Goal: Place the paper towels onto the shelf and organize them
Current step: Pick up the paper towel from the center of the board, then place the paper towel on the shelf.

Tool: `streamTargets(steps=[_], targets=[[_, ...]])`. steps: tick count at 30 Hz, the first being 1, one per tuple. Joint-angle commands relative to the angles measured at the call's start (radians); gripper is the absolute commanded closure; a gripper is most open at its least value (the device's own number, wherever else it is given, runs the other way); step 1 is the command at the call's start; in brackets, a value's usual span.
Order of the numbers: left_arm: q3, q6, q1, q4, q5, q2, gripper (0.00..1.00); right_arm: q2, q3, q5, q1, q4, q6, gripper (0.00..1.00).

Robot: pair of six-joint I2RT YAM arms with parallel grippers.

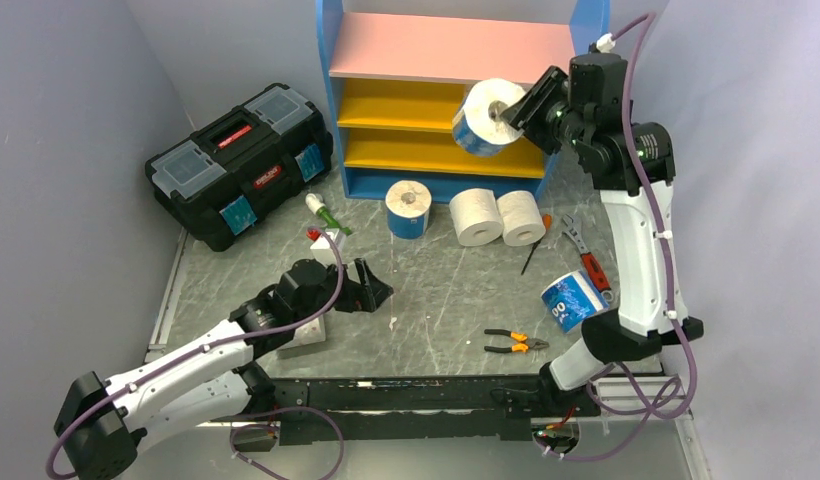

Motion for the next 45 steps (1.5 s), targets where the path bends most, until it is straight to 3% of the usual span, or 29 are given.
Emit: streamTargets(steps=[1, 11, 18, 28, 34, 45], targets=[[0.043, 0.037, -0.005, -0.011, -0.015, -0.011, 0.03, 0.037, 0.125, -0.035, -0.035, 0.06, 0.005, 0.73], [0.037, 0.041, -0.005, -0.025, -0.04, -0.018, 0.03, 0.004, 0.047, -0.026, -0.094, 0.258, 0.023, 0.73], [0.056, 0.044, -0.004, -0.022, -0.048, 0.005, 0.03, 0.071, 0.13, 0.02, -0.11, 0.254, 0.009, 0.73], [0.069, 0.042, -0.005, -0.038, -0.057, 0.022, 0.03, 0.058, 0.061, 0.087, -0.132, 0.385, -0.004, 0.73], [0.075, 0.042, -0.006, -0.023, -0.05, 0.048, 0.03, 0.119, 0.146, 0.096, -0.144, 0.352, -0.002, 0.73], [0.067, 0.04, -0.005, -0.005, -0.036, 0.057, 0.03, 0.123, 0.104, 0.092, -0.176, 0.395, 0.021, 0.74]])
